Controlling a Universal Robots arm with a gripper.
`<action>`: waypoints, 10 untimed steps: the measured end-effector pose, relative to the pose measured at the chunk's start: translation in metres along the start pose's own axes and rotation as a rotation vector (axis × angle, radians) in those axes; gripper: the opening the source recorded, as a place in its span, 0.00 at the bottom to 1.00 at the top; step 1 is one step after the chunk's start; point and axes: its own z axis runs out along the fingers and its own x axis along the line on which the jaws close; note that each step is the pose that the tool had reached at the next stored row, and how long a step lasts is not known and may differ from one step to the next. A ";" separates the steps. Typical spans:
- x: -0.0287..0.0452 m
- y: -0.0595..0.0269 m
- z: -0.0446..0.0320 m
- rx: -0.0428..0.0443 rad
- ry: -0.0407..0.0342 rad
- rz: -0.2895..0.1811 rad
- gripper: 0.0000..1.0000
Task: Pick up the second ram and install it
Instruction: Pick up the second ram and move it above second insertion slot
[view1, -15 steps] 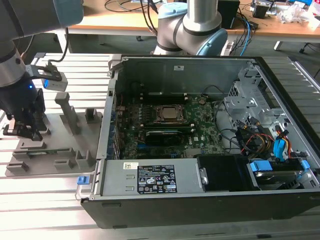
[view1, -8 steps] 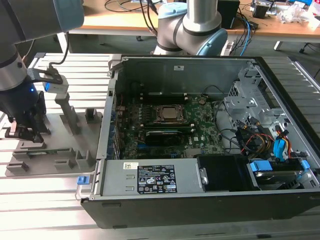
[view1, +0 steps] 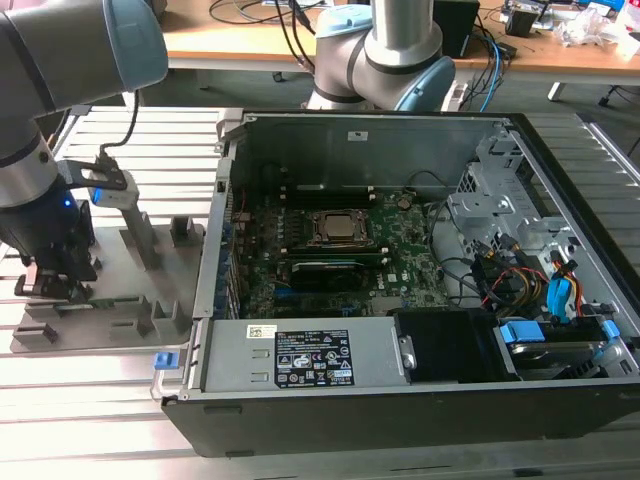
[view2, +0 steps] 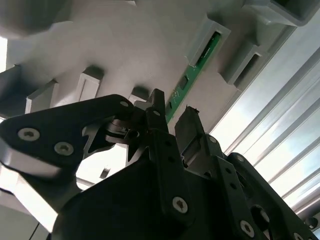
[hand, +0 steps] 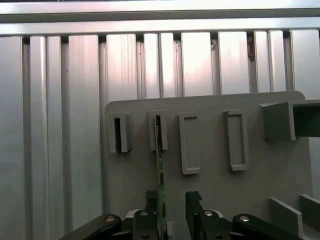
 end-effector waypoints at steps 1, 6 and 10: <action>0.0007 -0.0001 0.0017 0.0001 -0.0011 0.000 0.36; 0.0090 -0.0005 0.0159 -0.0003 -0.0103 0.000 0.36; 0.0102 -0.0007 0.0210 -0.0002 -0.0156 -0.001 0.36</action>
